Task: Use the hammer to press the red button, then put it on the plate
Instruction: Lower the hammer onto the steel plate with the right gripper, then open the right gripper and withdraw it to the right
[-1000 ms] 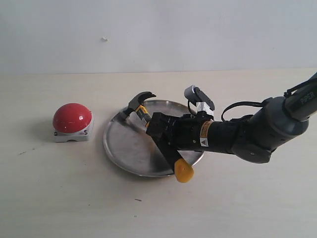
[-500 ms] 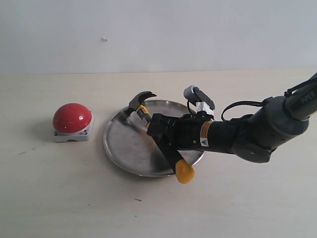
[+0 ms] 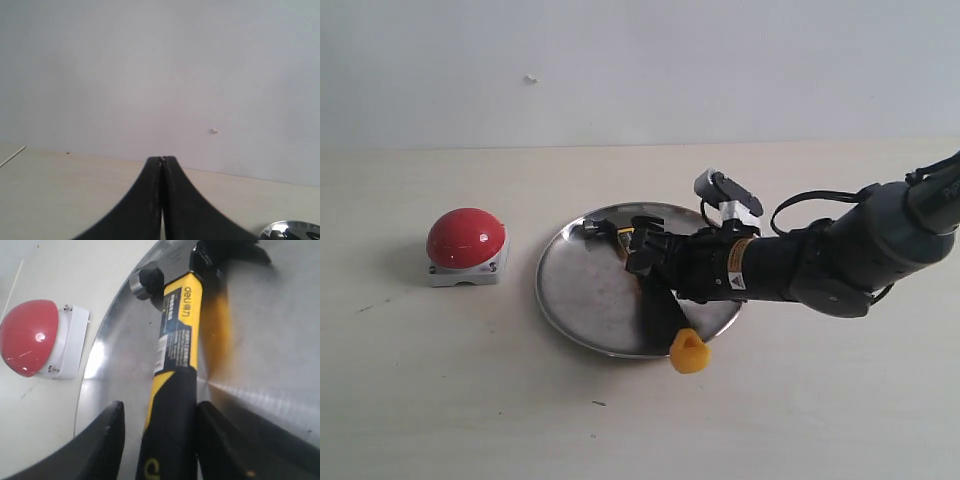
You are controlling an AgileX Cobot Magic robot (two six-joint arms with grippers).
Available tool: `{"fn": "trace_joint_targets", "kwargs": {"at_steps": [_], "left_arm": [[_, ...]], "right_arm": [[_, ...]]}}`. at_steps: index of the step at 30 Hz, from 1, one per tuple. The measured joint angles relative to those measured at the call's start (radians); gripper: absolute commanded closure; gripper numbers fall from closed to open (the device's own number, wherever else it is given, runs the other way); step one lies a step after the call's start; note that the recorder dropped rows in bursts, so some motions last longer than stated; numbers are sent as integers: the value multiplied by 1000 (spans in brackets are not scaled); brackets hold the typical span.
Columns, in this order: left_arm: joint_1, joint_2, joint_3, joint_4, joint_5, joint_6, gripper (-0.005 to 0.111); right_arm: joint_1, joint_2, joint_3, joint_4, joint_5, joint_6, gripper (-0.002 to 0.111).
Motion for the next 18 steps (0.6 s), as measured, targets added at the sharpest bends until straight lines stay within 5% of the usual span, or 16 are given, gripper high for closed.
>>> {"fn": "trace_joint_targets", "kwargs": {"at_steps": [12,18], "left_arm": [[0,0,0,0,-5,-2,107],[0,0,0,0,-10,-2,107]], "right_arm": [[0,-235,-6,11,355,-84,65],[0,-391,-6,11,545,-172,83]]}}
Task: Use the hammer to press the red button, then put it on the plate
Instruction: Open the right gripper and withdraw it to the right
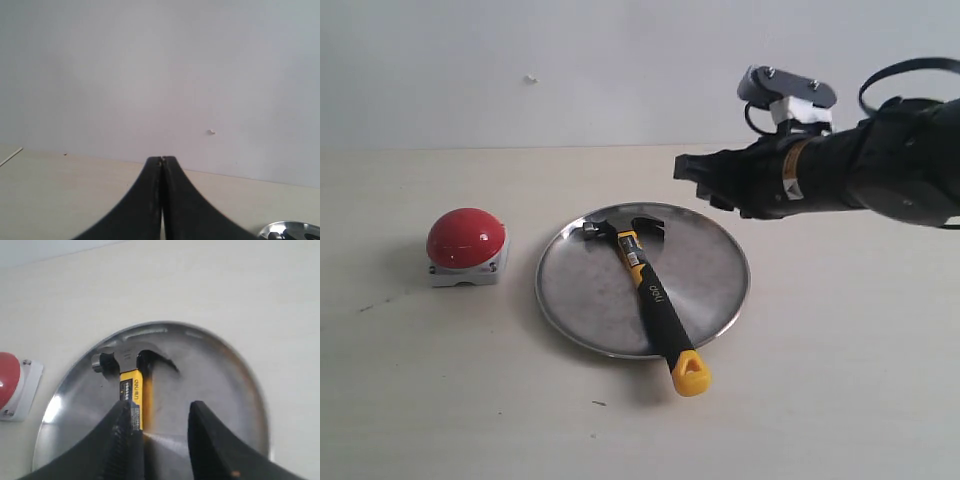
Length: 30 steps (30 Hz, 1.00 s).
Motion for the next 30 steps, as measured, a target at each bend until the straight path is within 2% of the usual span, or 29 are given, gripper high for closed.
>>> {"fn": "trace_joint_targets", "kwargs": {"at_steps": [6,10,20,30], "left_arm": [[0,0,0,0,0,-2,107],[0,0,0,0,0,-4,107],[0,0,0,0,0,-4,107],[0,0,0,0,0,-4,107]], "right_arm": [[0,-197,0,0,208,-135,108],[0,-347,53,0,266,-182,108],[0,-691,323,0,210,-200,108],[0,-853,351,0,269,-200,108]]}}
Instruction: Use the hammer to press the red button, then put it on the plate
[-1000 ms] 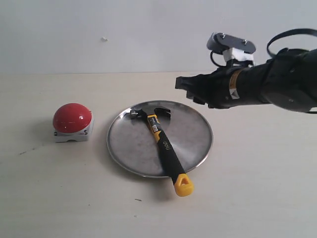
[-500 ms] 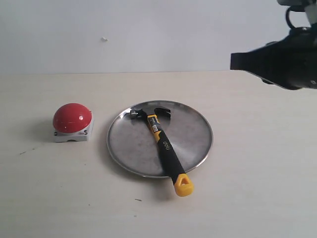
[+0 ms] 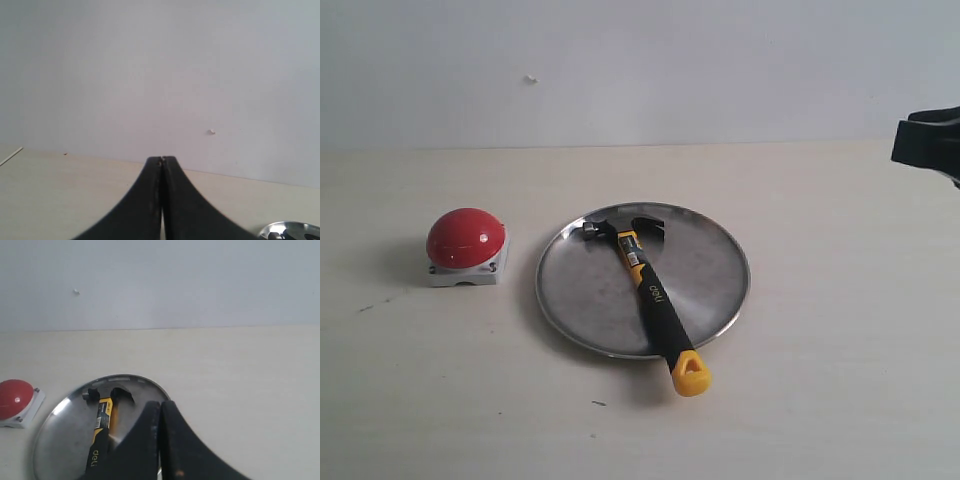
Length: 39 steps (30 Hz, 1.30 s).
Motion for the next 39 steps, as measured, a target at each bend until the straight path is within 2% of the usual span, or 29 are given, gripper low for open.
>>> {"fn": "trace_joint_targets", "kwargs": {"at_steps": [13,16,22,28,33,39], "left_arm": [[0,0,0,0,0,0,107],[0,0,0,0,0,0,107],[0,0,0,0,2,0,107],[0,0,0,0,6,0,107],[0,0,0,0,6,0,107],[0,0,0,0,6,0,107]], "right_arm": [[-5,-52,1,-111,42,-45,108],[-58,-130,23,-86,59,-45,108],[-253,-416,120,-62,76,-43,108],[-281,-575,164,-54,122,-43,108],[-281,-601,210,-52,140,-66,108],[-323,-656,300,116,144,-265,108]]}}
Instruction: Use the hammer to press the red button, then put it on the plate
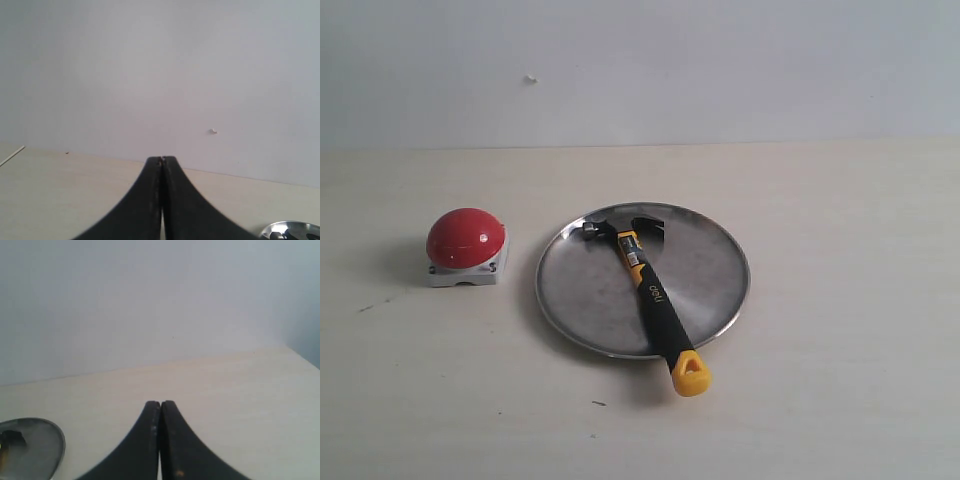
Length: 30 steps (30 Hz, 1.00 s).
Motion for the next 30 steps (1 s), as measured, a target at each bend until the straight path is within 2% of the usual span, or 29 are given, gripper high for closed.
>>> {"fn": "trace_joint_targets", "kwargs": {"at_steps": [8,14,21,30], "left_arm": [[0,0,0,0,0,0,107],[-2,0,0,0,0,0,107],[-3,0,0,0,0,0,107],[-3,0,0,0,0,2,107]], "right_arm": [[-78,-89,103,331,-107,-374,108],[-111,-150,189,477,-116,-566,108],[-113,-164,274,507,-116,-602,108],[-113,-164,276,522,-72,-581,108]]}}
